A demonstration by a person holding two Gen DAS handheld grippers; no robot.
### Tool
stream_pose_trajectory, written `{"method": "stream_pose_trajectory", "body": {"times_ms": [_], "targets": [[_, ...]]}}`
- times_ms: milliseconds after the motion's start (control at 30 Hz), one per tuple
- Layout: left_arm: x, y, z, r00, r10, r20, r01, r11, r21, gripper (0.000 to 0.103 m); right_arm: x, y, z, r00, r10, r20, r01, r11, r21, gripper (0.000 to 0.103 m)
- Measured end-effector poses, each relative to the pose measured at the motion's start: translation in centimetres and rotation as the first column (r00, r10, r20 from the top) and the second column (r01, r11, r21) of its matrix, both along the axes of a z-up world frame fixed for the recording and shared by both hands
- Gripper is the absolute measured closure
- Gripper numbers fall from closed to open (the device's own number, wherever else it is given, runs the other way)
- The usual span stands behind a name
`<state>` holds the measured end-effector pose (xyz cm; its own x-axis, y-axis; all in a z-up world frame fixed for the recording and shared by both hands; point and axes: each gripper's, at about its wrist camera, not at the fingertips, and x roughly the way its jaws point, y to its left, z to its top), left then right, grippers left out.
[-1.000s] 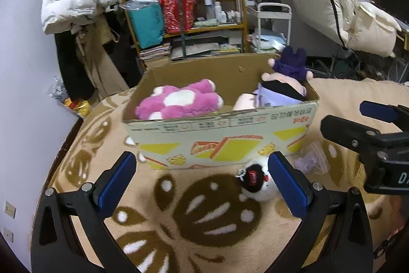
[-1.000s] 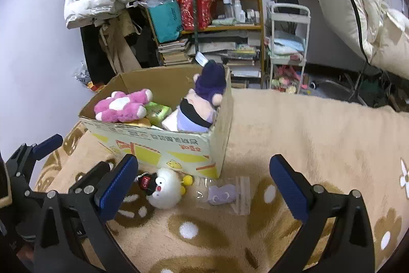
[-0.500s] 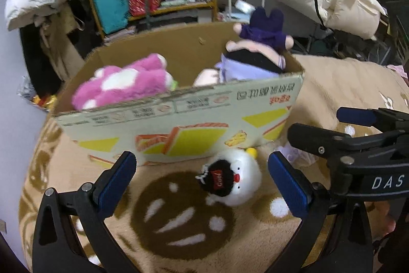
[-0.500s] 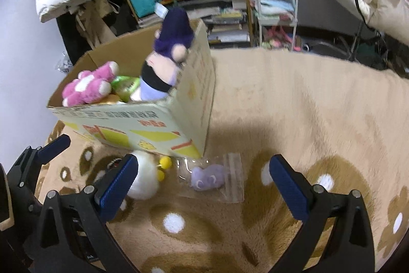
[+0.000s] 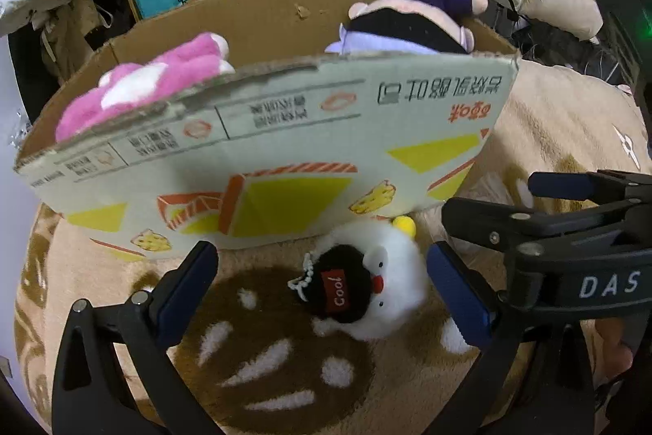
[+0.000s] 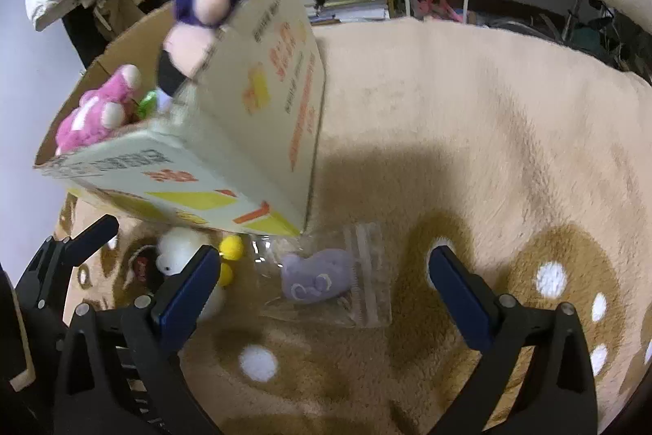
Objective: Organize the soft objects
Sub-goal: 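Lower left tool onto white Cool plush while right tool reaches bagged purple plush, then close left tool on white Cool plush while right tool grips zip bag, lift both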
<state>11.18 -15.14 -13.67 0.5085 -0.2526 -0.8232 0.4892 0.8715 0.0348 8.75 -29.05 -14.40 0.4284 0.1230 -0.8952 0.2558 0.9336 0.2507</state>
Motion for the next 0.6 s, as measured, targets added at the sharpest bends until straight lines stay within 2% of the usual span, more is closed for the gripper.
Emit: {"method": "stream_pose_trajectory", "body": {"times_ms": [233, 300, 333, 400, 600], "targets": [[0.0, -0.4, -1.0, 0.999, -0.02, -0.028, 0.02, 1.0, -0.013, 0.018, 0.9, 0.0, -1.4, 0.999, 0.016, -0.05, -0.016, 1.0, 0.0, 0.0], [-0.1, -0.6, -1.3, 0.999, -0.025, -0.028, 0.025, 0.999, -0.02, 0.031, 1.1, 0.0, -1.6, 0.998, 0.021, -0.056, -0.022, 1.0, -0.007, 0.0], [0.0, -0.6, -1.4, 0.998, -0.034, -0.049, 0.032, 0.999, -0.034, 0.034, 1.2, 0.0, -1.7, 0.998, 0.023, -0.059, -0.024, 1.0, -0.01, 0.0], [0.0, -0.6, -1.7, 0.997, -0.042, -0.068, 0.039, 0.998, -0.051, 0.046, 1.4, 0.1, -1.9, 0.997, 0.029, -0.067, -0.031, 0.999, -0.019, 0.0], [-0.9, -0.9, -1.8, 0.995, -0.066, -0.069, 0.063, 0.997, -0.043, 0.065, 2.2, 0.4, -2.4, 0.994, 0.052, -0.093, -0.058, 0.996, -0.065, 0.0]]}}
